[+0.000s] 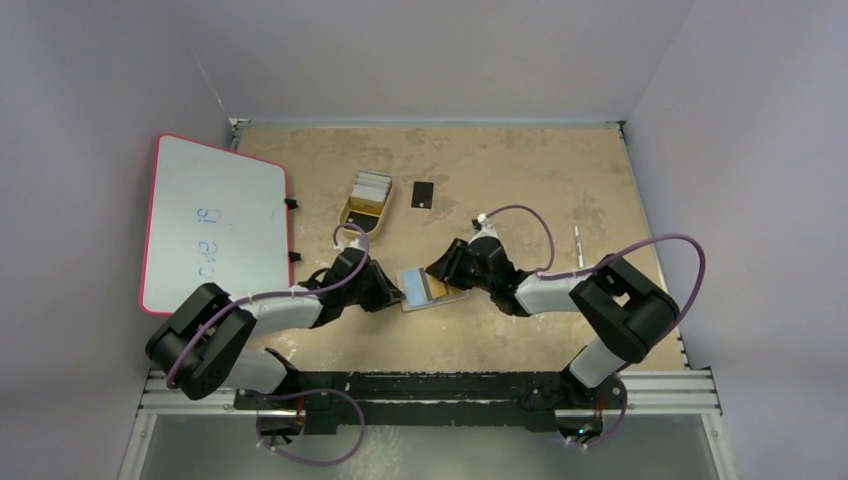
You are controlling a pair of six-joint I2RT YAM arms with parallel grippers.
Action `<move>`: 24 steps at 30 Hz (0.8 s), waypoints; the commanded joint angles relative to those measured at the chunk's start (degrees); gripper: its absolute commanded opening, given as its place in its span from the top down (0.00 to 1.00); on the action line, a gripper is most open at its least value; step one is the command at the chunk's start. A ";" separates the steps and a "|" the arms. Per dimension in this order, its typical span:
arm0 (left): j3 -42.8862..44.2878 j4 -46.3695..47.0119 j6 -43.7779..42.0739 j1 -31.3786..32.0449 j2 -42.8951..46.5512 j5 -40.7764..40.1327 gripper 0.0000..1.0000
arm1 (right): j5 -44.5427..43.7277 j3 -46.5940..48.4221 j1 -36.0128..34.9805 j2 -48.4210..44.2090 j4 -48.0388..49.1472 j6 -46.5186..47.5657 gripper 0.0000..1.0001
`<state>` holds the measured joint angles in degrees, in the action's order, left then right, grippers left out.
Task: Put the credit cards into the card holder
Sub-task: Insert the credit card into the card holder.
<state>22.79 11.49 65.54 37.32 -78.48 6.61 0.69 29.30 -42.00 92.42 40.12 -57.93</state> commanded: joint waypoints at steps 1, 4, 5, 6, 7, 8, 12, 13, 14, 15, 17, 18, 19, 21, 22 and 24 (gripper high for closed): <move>1.59 -1.43 -0.51 0.46 0.20 -1.38 0.81 | -4.49 4.95 -0.19 -3.18 -15.09 6.32 0.55; 1.91 -1.93 -0.67 0.47 0.77 -1.62 0.80 | -6.10 6.13 -0.19 -4.91 -19.57 7.61 0.51; 1.93 -2.17 -0.76 0.46 0.97 -1.79 0.80 | -6.09 6.56 -0.19 -5.41 -20.89 7.98 0.50; 2.11 -2.48 -0.85 0.40 1.22 -1.94 0.80 | -5.73 7.18 -0.19 -5.75 -22.42 8.78 0.49; 2.32 -2.90 -1.04 0.45 1.43 -2.10 0.80 | -5.82 7.91 -0.19 -5.80 -23.71 9.60 0.48; 2.62 -3.26 -1.16 0.47 1.61 -2.25 0.80 | -6.65 8.75 -0.19 -5.72 -24.44 10.80 0.48; 3.78 -4.33 -1.44 0.46 2.40 -2.84 0.80 | -4.52 9.37 -0.57 -5.09 -23.24 12.21 0.50; 4.10 -4.51 -1.54 0.45 2.40 -3.10 0.79 | -4.11 9.25 -0.69 -4.88 -22.48 12.07 0.50; 4.31 -4.71 -1.73 0.40 2.38 -3.44 0.79 | -3.78 9.28 -0.76 -4.55 -21.85 11.98 0.51; 4.57 -4.75 -1.90 0.39 2.18 -3.75 0.79 | -3.46 9.53 -0.84 -4.13 -21.45 12.08 0.51; 4.99 -4.89 -2.19 0.37 1.27 -3.59 0.79 | -2.58 10.19 -1.02 -3.12 -20.78 12.31 0.52; 5.21 -4.98 -2.19 0.44 0.84 -3.42 0.79 | -2.21 10.54 -1.18 -2.72 -20.63 12.47 0.53; 5.32 -4.93 -2.24 0.42 0.50 -3.22 0.79 | -1.97 10.92 -1.35 -2.27 -20.61 12.46 0.54; 5.42 -4.95 -2.21 0.38 0.43 -3.29 0.79 | -1.73 11.48 -1.94 -1.69 -20.38 12.35 0.54; 5.44 -4.99 -2.30 0.39 0.41 -3.58 0.79 | -1.55 11.65 -2.31 -1.52 -20.15 12.30 0.55; 5.71 -5.38 -2.61 0.40 0.39 -3.92 0.79 | -0.77 12.10 -2.96 -0.96 -19.86 11.95 0.55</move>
<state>26.33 5.89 64.71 37.54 -77.93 4.10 -1.72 38.83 -43.62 90.70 19.18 -46.70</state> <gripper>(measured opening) 0.211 0.454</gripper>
